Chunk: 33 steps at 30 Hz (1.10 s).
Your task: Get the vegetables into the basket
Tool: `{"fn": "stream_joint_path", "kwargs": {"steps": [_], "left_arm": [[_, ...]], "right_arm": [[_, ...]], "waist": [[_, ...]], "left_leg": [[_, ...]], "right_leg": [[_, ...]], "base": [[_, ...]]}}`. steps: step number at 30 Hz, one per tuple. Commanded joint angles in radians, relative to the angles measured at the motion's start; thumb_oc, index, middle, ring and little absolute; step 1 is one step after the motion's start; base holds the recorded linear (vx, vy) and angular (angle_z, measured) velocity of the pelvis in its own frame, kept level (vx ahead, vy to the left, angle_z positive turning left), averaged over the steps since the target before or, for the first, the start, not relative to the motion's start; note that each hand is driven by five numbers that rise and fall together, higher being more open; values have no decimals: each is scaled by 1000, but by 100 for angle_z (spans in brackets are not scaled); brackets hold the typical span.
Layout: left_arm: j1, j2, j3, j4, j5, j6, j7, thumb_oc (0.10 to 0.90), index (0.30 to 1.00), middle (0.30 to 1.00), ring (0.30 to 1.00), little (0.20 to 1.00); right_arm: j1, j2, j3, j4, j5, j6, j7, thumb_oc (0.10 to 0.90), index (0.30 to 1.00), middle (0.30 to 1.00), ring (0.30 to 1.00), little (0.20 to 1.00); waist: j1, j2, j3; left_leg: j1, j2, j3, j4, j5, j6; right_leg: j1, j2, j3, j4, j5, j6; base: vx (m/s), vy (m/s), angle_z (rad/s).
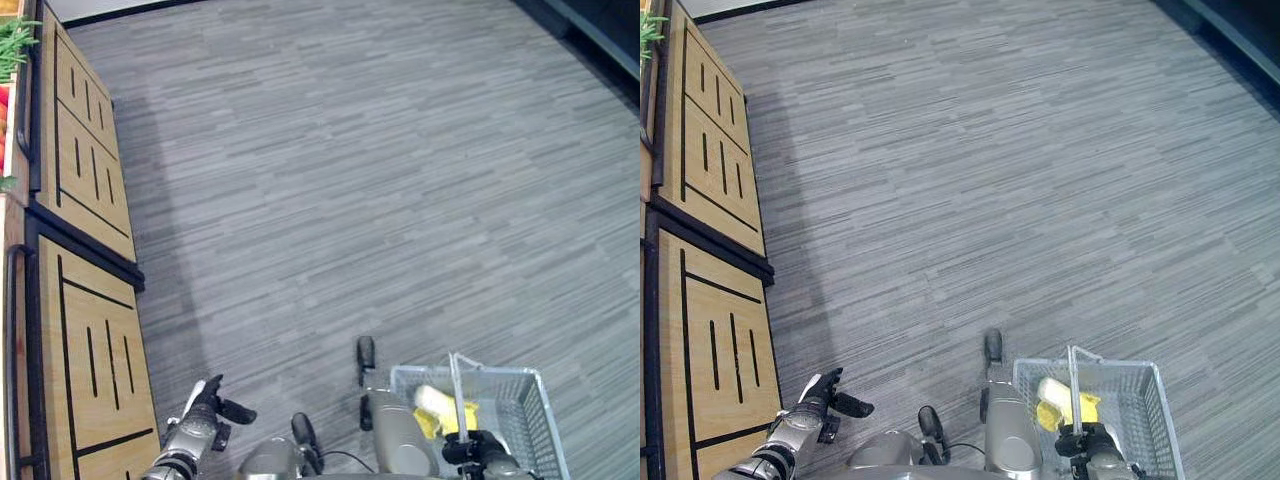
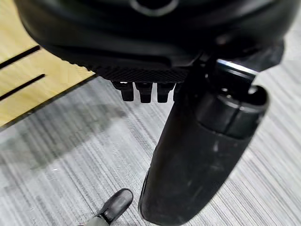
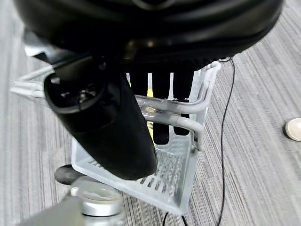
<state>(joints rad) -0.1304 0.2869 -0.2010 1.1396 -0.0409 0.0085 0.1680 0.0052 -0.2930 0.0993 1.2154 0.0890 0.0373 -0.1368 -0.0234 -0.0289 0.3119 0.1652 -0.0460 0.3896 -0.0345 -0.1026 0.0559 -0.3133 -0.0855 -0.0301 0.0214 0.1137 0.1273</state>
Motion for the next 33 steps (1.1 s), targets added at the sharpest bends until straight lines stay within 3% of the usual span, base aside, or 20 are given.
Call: {"fn": "stream_joint_path", "kwargs": {"steps": [1,6,11,16,18,19,21,23,26,28,30,31,33], "left_arm": [[-17,-13,11,-3,-24,-25,15,900,1000,1000,1000,1000],[-35,-46,-11,38,-30,-17,9,900,1000,1000,1000,1000],[-46,-55,-18,40,-46,-17,14,900,1000,1000,1000,1000],[-40,-55,-5,46,-71,-20,8,900,1000,1000,1000,1000],[-27,-48,3,48,-67,-20,-1,900,1000,1000,1000,1000],[-27,-48,3,48,-67,-19,-1,900,1000,1000,1000,1000],[-35,-39,-4,46,-63,-15,-8,900,1000,1000,1000,1000],[-40,-34,-10,46,-60,-12,-9,900,1000,1000,1000,1000],[-50,-28,-16,47,-54,-11,-11,900,1000,1000,1000,1000],[-49,-28,-26,42,-38,-12,-9,900,1000,1000,1000,1000],[-49,-26,-29,44,-27,-13,-7,900,1000,1000,1000,1000],[-39,-22,-31,37,-26,-14,-11,900,1000,1000,1000,1000],[-37,-20,-27,39,-27,-15,-11,900,1000,1000,1000,1000]], "right_arm": [[-28,-34,46,32,12,-31,-2,400,300,300,300,300],[-41,-61,63,35,8,-29,-2,400,300,300,300,300],[-62,-63,73,28,14,-32,-3,400,300,300,300,300],[-56,-56,85,31,18,-37,6,400,300,300,300,300],[-38,-57,93,39,12,-37,13,400,300,300,300,300],[-38,-57,93,39,12,-37,13,400,300,300,300,300],[-31,-72,90,36,24,-37,17,400,300,300,300,300],[-32,-80,89,40,23,-33,18,400,300,300,300,300],[-37,-93,73,50,36,-29,13,400,300,300,300,300],[-40,-102,66,47,40,-32,9,400,300,300,300,300],[-44,-107,66,47,38,-32,7,400,300,300,300,300],[-50,-104,59,39,40,-35,6,400,300,300,300,300],[-54,-98,54,39,44,-35,4,400,300,300,300,300]], "waist": [[2,-4,-35],[-27,16,-54],[-28,27,-49],[-30,29,-42],[-24,23,-40],[-26,24,-40],[-12,-2,-5],[-11,-12,4],[-27,-24,-2],[-20,-7,-15],[-20,-4,-17],[-17,1,-22],[-16,-1,-27]], "left_leg": [[18,40,-68,63,-93,-25],[-9,81,-114,51,-59,-57],[-18,88,-119,17,-35,-69],[-19,111,-124,61,-20,-91],[-72,151,-154,204,102,-127],[-75,153,-157,208,100,-128],[-221,164,-231,467,186,-124],[-262,149,-254,491,166,-110],[-331,100,-234,300,69,-83],[-360,88,-264,74,159,-99],[-365,93,-263,38,192,-104],[-320,89,-238,39,147,-89],[-327,85,-229,65,130,-82]], "right_leg": [[46,17,26,93,-37,26],[56,30,-21,92,-68,-7],[5,40,-13,148,-100,-24],[-9,60,-6,225,-162,-54],[50,89,-8,190,-189,-96],[52,90,-10,188,-188,-97],[119,97,-22,143,-196,-145],[138,86,-30,128,-198,-147],[176,41,-56,71,-181,-115],[188,37,-63,61,-175,-102],[201,34,-65,58,-182,-100],[212,32,-40,61,-194,-81],[209,23,-24,65,-192,-74]], "base": [[285,-257,72],[233,-218,66],[135,-77,19],[189,-142,9],[251,-298,27],[100,-204,38],[97,-294,36],[54,-129,17],[61,53,36],[110,185,75],[184,233,-21],[230,283,-36],[188,285,-59]]}}
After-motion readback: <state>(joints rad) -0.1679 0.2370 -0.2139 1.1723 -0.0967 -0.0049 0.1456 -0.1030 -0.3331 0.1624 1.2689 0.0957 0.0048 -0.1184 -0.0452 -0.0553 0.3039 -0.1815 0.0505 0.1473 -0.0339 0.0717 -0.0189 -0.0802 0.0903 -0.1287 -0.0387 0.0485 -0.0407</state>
